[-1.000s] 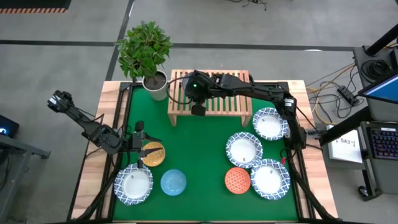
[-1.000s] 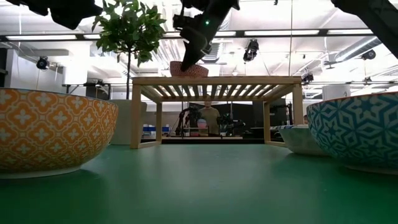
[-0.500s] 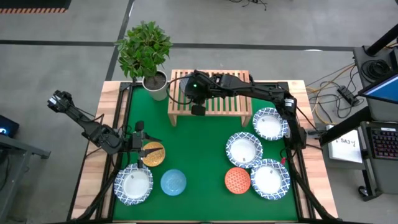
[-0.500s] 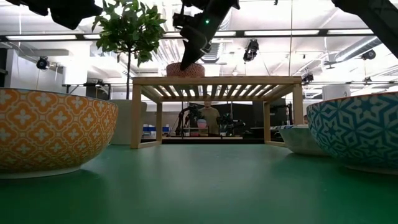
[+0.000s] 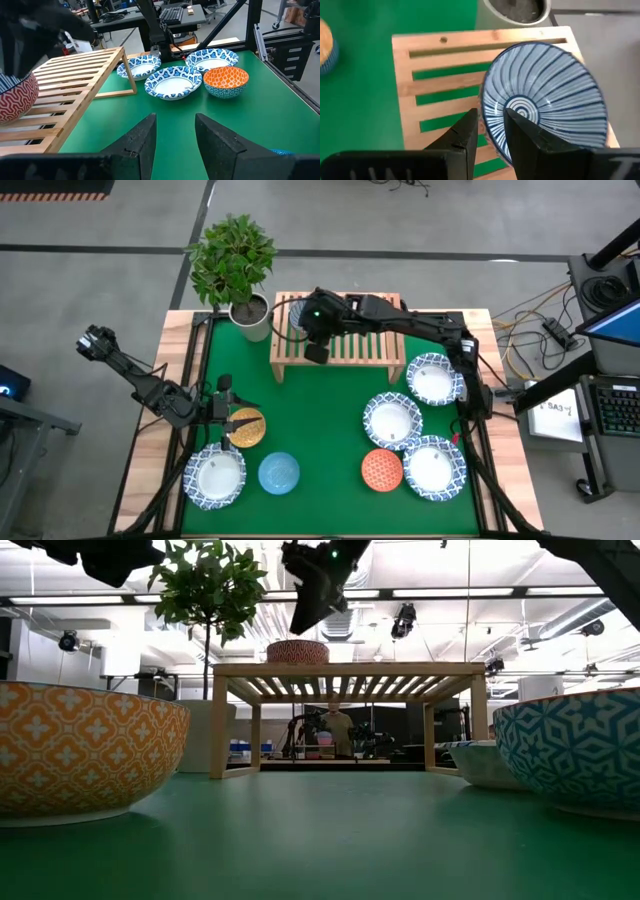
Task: Place and stack bowls onto a shelf
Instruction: Put the center white bowl on the shelf
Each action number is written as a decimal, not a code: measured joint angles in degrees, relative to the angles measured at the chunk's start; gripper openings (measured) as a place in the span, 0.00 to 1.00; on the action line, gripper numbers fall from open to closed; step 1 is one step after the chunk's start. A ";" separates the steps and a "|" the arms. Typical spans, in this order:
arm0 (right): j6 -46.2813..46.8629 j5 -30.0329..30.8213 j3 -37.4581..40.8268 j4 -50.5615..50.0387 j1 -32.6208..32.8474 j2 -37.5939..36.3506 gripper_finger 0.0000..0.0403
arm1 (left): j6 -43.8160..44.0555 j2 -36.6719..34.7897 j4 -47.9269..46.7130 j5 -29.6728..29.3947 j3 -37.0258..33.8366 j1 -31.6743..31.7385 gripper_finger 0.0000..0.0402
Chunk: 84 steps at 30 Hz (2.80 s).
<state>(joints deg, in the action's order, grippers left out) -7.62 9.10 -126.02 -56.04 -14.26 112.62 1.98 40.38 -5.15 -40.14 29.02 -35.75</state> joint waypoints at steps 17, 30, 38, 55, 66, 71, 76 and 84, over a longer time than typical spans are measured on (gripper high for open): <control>34.02 -9.01 -8.19 -12.46 14.40 -4.47 0.20 | 0.48 0.00 -0.04 0.02 -0.04 0.02 0.30; 41.68 8.85 4.87 -20.94 34.42 -4.20 0.16 | 1.52 0.02 -0.02 0.20 -0.12 0.00 0.30; 39.41 6.39 19.19 -17.92 33.62 -8.47 0.15 | 0.73 0.02 -0.02 0.20 -0.15 0.00 0.30; 61.69 -1.21 52.91 6.91 31.43 -28.00 0.24 | 0.20 0.11 0.02 0.09 -0.20 0.02 0.30; 72.21 -3.12 54.50 7.02 28.85 -20.58 0.37 | 0.17 0.26 -0.04 0.02 -0.20 0.17 0.30; 72.67 -3.07 51.97 4.49 28.55 -16.02 0.37 | 0.02 0.37 -0.01 0.01 -0.24 0.22 0.30; 72.61 -2.57 49.07 -1.48 28.36 -12.72 0.37 | 0.02 0.66 -0.02 0.00 -0.22 0.24 0.30; 71.49 -1.99 48.61 -1.24 28.34 -9.03 0.37 | 0.02 0.68 0.00 0.00 -0.17 0.23 0.30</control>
<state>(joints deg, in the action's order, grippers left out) 63.87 7.11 -77.41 -57.29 14.09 103.58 2.00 41.06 -5.15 -40.14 28.84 -35.52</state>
